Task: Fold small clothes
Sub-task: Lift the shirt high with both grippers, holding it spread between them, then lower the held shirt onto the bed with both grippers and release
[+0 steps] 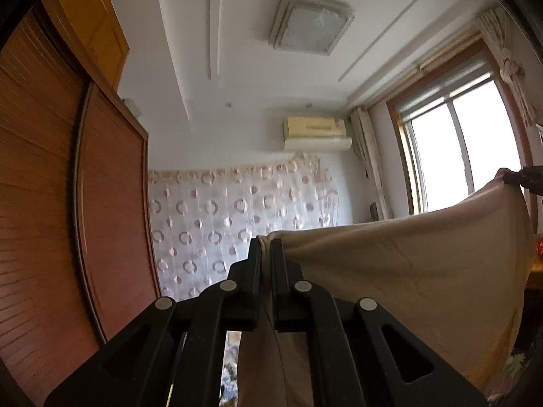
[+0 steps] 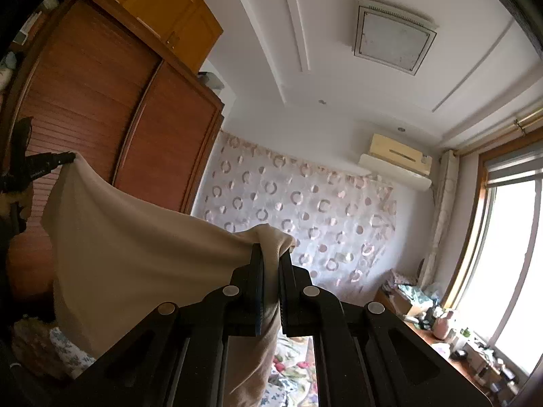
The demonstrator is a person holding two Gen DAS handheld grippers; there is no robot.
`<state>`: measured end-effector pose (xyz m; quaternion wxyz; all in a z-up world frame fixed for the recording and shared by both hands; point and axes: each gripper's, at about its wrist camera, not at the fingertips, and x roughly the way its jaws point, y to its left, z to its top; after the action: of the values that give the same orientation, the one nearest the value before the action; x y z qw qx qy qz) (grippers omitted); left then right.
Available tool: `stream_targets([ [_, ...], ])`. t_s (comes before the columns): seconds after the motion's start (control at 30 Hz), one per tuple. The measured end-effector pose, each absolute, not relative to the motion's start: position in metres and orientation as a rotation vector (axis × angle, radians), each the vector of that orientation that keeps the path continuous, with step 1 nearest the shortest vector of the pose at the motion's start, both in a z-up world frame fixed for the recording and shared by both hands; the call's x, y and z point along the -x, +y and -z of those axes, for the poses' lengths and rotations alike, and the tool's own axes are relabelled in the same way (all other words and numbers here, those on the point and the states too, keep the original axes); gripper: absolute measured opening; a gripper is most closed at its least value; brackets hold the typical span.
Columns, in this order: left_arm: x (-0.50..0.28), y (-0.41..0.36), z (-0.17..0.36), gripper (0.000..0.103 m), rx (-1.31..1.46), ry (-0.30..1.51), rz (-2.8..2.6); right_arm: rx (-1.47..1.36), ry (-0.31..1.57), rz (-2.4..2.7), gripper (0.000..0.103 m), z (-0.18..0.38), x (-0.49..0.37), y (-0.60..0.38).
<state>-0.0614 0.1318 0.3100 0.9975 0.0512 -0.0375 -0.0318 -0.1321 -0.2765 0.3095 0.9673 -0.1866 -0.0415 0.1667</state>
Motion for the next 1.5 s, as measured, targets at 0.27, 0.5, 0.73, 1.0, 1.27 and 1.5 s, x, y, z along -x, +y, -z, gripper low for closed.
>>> stream_targets([
  [0.27, -0.09, 0.129, -0.195, 0.006, -0.114, 0.196, 0.035, 0.369, 0.144, -0.354, 0.007, -0.233, 0.002, -0.267],
  [0.5, -0.198, 0.129, -0.109, 0.006, -0.089, 0.359, 0.005, 0.312, 0.376, -0.36, 0.007, -0.118, -0.141, -0.253],
  [0.73, -0.264, 0.118, -0.069, 0.006, -0.091, 0.487, -0.001, 0.286, 0.482, -0.331, 0.007, -0.08, -0.235, -0.236],
  [1.0, -0.317, 0.118, -0.021, 0.006, -0.084, 0.621, 0.013, 0.266, 0.639, -0.324, 0.007, -0.066, -0.323, -0.22],
  [1.27, -0.341, 0.12, 0.009, 0.007, -0.059, 0.698, 0.044, 0.237, 0.741, -0.319, 0.007, -0.063, -0.367, -0.211],
  [1.5, -0.329, 0.127, 0.023, 0.041, -0.035, 0.73, 0.071, 0.239, 0.776, -0.266, 0.029, -0.053, -0.366, -0.208],
])
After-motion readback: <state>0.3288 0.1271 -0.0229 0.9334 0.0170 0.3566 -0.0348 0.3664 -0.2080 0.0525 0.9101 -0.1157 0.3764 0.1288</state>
